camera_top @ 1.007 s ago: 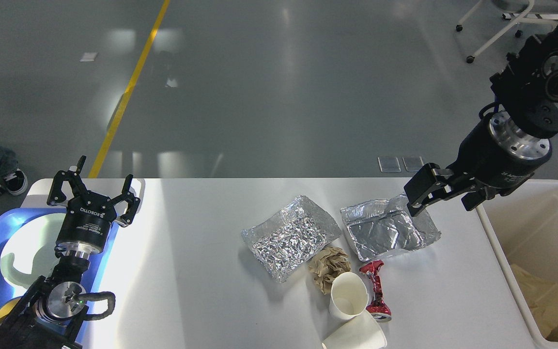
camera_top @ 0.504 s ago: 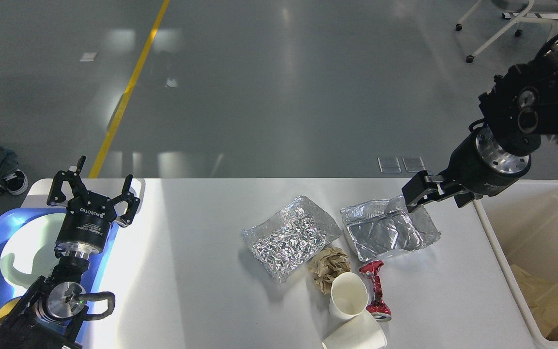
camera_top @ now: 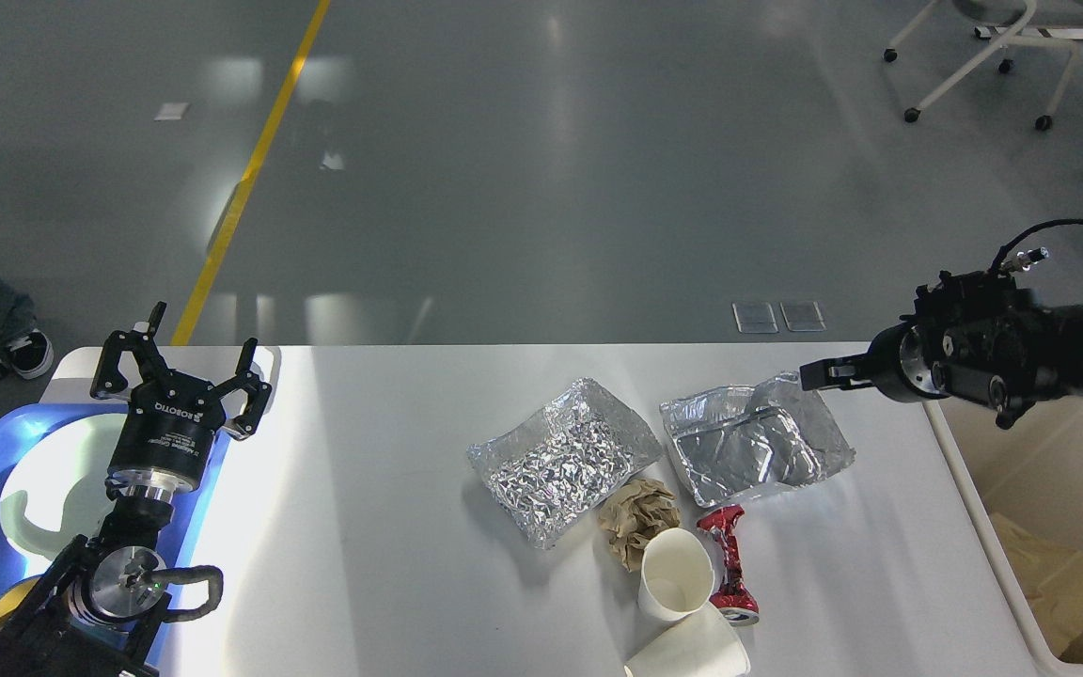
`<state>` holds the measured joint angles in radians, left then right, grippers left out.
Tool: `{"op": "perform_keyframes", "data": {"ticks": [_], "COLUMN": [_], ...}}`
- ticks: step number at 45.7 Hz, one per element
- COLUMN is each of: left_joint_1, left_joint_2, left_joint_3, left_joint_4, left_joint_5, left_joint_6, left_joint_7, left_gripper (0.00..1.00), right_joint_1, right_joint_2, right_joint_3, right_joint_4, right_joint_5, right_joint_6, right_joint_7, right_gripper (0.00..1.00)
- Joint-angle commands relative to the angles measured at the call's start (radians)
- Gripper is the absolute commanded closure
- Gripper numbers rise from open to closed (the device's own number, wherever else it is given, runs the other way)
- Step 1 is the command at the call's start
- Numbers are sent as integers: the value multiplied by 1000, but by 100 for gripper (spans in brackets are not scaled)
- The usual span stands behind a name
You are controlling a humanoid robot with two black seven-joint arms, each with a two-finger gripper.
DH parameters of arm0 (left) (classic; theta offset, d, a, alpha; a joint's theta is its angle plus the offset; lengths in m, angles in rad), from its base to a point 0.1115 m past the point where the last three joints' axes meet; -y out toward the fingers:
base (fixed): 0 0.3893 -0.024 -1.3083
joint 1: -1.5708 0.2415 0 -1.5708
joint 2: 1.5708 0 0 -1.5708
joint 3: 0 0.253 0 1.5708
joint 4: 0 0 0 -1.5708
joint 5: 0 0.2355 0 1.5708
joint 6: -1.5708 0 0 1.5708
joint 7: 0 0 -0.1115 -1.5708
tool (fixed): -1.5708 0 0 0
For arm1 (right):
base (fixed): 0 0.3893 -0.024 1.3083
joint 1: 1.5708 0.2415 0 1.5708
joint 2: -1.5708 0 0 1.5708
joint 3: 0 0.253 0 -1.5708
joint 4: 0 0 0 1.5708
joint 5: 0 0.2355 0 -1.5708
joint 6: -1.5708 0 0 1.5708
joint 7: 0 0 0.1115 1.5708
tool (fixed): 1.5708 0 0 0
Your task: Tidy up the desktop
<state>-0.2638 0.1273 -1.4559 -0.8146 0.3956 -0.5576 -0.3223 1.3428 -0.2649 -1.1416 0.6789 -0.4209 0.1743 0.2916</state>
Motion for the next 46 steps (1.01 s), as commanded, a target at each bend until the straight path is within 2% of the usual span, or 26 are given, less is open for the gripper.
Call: {"op": "perform_keyframes", "data": {"ticks": [1, 9, 17, 24, 37, 42, 46], "left_joint_1": [0, 0, 0, 0, 0, 0, 0], "left_joint_2": [0, 0, 0, 0, 0, 0, 0], "left_joint_3": [2, 0, 2, 2, 0, 0, 0], "left_joint_4": [0, 0, 0, 0, 0, 0, 0], "left_joint_5": [0, 0, 0, 0, 0, 0, 0], "left_joint_6": [1, 1, 1, 1, 1, 1, 1], "left_joint_7": [-1, -1, -1, -1, -1, -1, -1], "left_gripper": [3, 3, 3, 3, 3, 3, 3], "right_joint_1": [-146, -247, -295, -341, -346, -309, -234], "right_joint_2": [52, 70, 70, 67, 61, 55, 24], "right_joint_3": [-12, -13, -6, 0, 42, 77, 132], "right_joint_4": [-174, -274, -351, -360, -354, -322, -268], "right_joint_5": [-16, -64, -64, -64, -55, -44, 4], "right_joint_6": [-50, -124, -141, -157, -161, -101, 80], "right_joint_7": [83, 81, 75, 60, 60, 60, 57], "right_gripper": [10, 10, 10, 10, 10, 7, 7]}}
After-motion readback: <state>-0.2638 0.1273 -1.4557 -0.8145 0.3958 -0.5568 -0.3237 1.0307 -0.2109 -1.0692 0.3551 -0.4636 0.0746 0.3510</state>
